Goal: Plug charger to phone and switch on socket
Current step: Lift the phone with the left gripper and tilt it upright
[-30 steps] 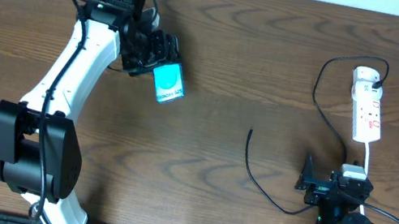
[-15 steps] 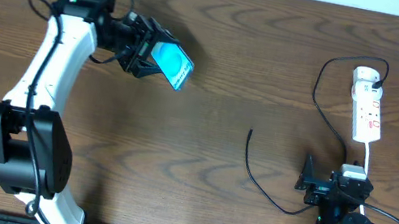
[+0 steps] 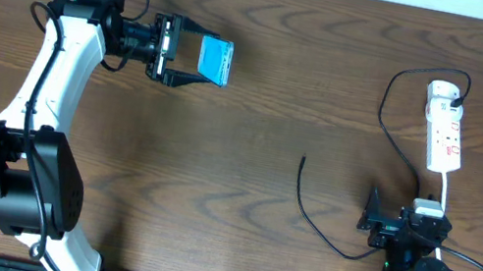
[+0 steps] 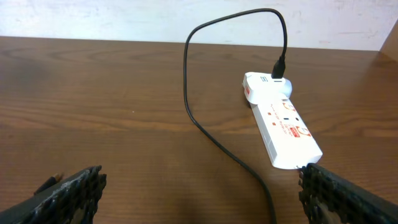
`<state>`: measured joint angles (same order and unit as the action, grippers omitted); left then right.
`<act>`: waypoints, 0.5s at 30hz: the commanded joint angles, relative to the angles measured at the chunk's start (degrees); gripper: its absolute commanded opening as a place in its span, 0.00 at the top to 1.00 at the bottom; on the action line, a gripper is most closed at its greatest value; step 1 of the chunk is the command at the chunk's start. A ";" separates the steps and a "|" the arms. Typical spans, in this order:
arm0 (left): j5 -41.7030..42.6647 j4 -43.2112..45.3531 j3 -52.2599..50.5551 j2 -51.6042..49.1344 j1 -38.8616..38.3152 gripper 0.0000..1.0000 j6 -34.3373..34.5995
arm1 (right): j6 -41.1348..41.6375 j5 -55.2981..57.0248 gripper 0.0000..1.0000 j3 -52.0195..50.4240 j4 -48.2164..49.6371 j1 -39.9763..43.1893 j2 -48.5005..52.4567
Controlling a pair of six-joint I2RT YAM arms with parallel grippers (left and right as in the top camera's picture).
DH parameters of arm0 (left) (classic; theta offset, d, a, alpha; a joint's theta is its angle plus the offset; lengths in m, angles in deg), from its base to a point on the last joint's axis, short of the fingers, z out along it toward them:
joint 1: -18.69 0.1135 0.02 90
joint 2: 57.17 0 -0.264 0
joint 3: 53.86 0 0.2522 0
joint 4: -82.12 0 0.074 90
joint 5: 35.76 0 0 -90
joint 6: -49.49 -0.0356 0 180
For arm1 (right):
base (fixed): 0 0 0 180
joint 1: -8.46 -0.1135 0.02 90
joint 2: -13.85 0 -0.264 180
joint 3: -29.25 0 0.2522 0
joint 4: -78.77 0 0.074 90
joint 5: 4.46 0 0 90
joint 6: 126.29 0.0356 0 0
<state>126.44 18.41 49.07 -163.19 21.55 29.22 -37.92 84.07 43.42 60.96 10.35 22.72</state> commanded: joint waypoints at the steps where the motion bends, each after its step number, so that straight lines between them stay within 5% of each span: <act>1: 6.97 -0.11 0.11 1.55 0.09 0.93 1.99 | 0.96 0.28 0.01 -0.09 -0.26 -0.48 -0.35; 15: 11.19 -0.09 0.11 1.55 0.13 0.93 2.16 | 0.96 0.28 0.01 -0.09 -0.26 -0.48 -0.35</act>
<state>134.18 18.43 49.07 -163.19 21.55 30.66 -37.92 84.07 43.42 60.96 10.35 22.72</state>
